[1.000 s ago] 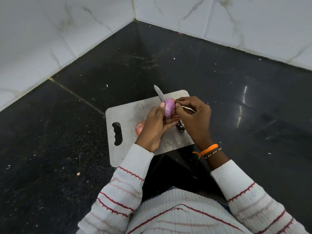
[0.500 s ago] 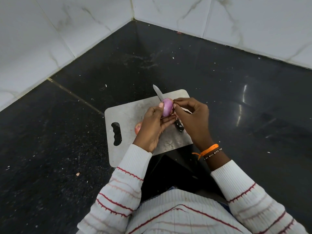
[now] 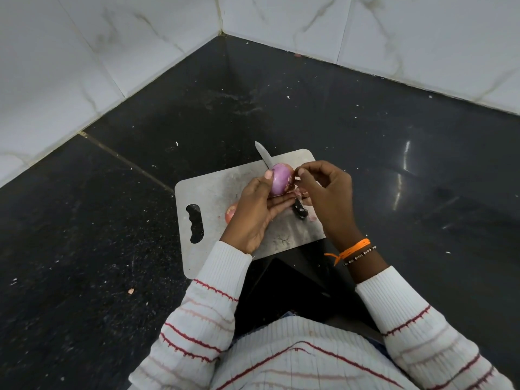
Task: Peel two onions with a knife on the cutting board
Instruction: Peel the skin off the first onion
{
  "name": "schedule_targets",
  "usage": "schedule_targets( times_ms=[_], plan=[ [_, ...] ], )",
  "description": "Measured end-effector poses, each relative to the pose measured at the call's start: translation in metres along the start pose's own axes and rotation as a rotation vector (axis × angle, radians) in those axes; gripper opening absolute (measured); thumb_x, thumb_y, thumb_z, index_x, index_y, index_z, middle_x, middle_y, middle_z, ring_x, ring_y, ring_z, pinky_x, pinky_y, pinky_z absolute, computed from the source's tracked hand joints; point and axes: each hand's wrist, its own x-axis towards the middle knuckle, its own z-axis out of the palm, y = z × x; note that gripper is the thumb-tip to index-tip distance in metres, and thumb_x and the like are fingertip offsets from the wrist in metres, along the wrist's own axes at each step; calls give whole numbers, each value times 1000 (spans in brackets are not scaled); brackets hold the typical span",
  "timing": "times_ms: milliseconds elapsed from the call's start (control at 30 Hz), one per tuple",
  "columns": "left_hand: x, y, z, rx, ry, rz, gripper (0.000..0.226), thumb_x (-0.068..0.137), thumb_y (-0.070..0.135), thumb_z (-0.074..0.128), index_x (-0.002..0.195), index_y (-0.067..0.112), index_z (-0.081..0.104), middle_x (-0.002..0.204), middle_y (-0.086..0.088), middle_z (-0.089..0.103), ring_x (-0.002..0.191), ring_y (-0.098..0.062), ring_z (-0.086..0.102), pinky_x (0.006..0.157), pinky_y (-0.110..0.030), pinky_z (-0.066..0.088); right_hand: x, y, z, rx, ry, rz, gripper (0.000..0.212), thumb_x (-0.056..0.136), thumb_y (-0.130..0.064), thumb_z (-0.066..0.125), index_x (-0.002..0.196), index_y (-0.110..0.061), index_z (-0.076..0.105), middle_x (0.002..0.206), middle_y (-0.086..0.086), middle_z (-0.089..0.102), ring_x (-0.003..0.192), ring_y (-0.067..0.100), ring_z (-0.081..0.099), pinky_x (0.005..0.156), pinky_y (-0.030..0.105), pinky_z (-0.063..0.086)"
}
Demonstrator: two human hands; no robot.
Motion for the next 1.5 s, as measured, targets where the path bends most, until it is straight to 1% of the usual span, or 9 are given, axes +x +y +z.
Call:
schedule_targets(
  times_ms=[133, 233, 400, 567, 700, 833, 1000, 1167, 1500],
  plan=[
    [-1, -1, 2, -42, 1, -5, 40, 102, 29, 36, 130, 2, 46, 115, -20, 63, 94, -24, 70, 84, -27, 57, -2, 3, 0, 40, 7, 75, 25, 95, -14, 45, 74, -19, 60, 82, 7, 63, 82, 20, 64, 76, 42, 54],
    [-1, -3, 1, -40, -5, 0, 40, 102, 28, 37, 130, 1, 46, 115, -18, 63, 94, -22, 70, 84, -27, 57, -3, 2, -3, -19, -15, 67, 20, 90, -22, 56, 71, -27, 61, 82, 7, 66, 80, 25, 65, 75, 48, 55],
    [-2, -3, 1, -39, 6, -6, 38, 102, 25, 39, 128, -1, 46, 102, -11, 67, 90, -20, 71, 85, -28, 56, -6, -2, -2, -69, -18, 39, 7, 80, -17, 71, 76, -23, 68, 80, -2, 67, 77, 15, 66, 72, 40, 57],
    [-3, -4, 0, -1, 22, 7, 39, 101, 25, 42, 129, -2, 45, 109, -15, 66, 93, -20, 71, 88, -29, 55, -7, -5, -1, -166, 30, -20, 11, 79, -11, 71, 82, -22, 71, 73, -16, 62, 75, 8, 64, 73, 24, 54],
    [-4, -4, 1, 2, 17, 6, 38, 101, 25, 42, 129, -2, 45, 101, -11, 68, 87, -16, 72, 82, -25, 57, -8, -7, 0, -196, 34, -4, 6, 81, -10, 68, 81, -15, 72, 74, -10, 61, 76, 11, 63, 71, 18, 50],
    [-3, -5, 2, 41, 2, -3, 40, 101, 28, 41, 129, 0, 47, 116, -17, 65, 98, -20, 69, 86, -27, 56, -9, -5, 3, -282, -46, -39, 10, 88, -10, 57, 80, -16, 59, 85, -2, 57, 80, 9, 54, 71, 14, 43],
    [-3, -4, 0, -1, -12, -31, 43, 102, 30, 37, 130, -1, 46, 117, -20, 62, 96, -22, 69, 85, -26, 56, -9, -3, 4, -309, -107, -36, 14, 93, -6, 47, 82, -13, 53, 84, -3, 51, 84, 15, 49, 73, 25, 42],
    [-2, -2, -2, -35, -23, -21, 43, 103, 30, 33, 131, 0, 43, 119, -28, 59, 100, -29, 66, 88, -28, 55, -3, 5, -2, -169, -73, 106, 17, 92, -11, 50, 80, -21, 55, 86, 2, 59, 90, 31, 61, 82, 52, 51],
    [-1, -6, -4, -1, 19, -14, 40, 102, 25, 38, 129, -4, 46, 121, -21, 61, 105, -25, 66, 91, -30, 54, -11, -13, 2, -164, 5, 9, 11, 81, -10, 68, 82, -19, 73, 75, -12, 64, 72, 5, 64, 71, 19, 52]
  ],
)
